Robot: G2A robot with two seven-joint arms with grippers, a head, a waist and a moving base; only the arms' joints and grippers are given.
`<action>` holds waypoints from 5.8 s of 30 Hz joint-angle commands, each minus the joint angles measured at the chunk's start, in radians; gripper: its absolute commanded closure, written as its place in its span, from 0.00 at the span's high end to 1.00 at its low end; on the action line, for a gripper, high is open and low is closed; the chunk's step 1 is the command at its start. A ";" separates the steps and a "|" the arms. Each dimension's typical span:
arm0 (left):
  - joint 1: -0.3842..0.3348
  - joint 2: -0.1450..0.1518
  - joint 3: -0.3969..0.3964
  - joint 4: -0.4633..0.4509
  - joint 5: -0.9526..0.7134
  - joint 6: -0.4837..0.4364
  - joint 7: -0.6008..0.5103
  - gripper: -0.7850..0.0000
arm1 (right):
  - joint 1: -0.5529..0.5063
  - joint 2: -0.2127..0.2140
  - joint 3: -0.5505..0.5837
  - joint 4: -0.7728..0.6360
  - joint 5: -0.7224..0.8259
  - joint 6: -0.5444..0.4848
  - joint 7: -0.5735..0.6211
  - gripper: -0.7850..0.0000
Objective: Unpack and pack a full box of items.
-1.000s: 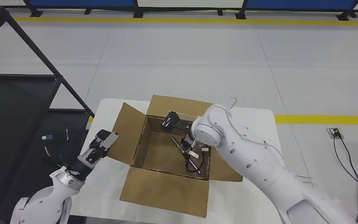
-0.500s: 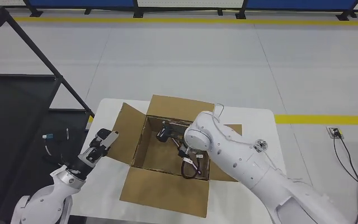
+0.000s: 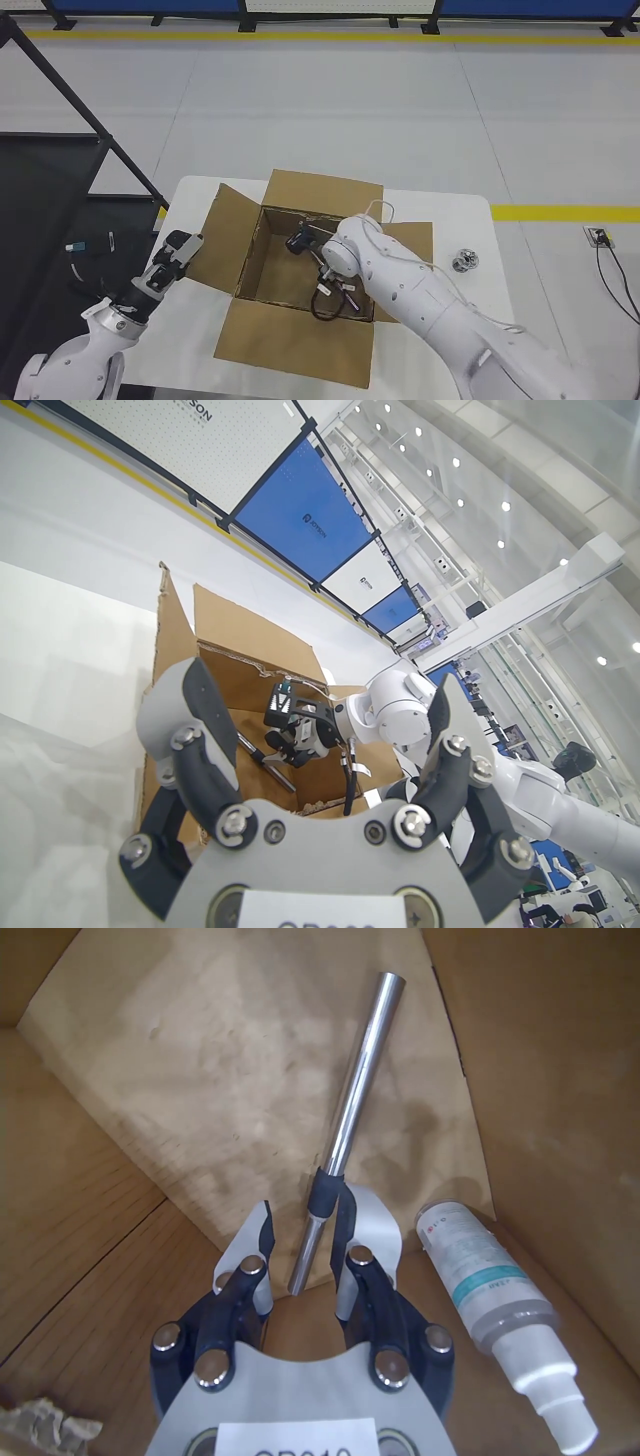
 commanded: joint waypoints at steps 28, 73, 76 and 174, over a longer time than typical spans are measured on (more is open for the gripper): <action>0.031 0.011 -0.018 -0.019 -0.010 -0.002 0.005 1.00 | 0.016 -0.139 -0.018 0.302 -0.031 0.015 -0.090 0.35; -0.029 0.025 0.050 0.001 0.000 0.007 -0.012 1.00 | -0.153 0.146 0.535 -0.570 0.044 -0.125 0.340 0.00; -0.039 0.026 0.060 0.004 -0.003 0.006 -0.021 1.00 | -0.336 0.204 0.691 -0.884 -0.043 -0.065 0.426 0.00; -0.143 0.049 0.166 0.048 0.016 0.045 -0.039 1.00 | -0.702 0.406 1.063 -1.016 -0.450 0.308 0.240 0.78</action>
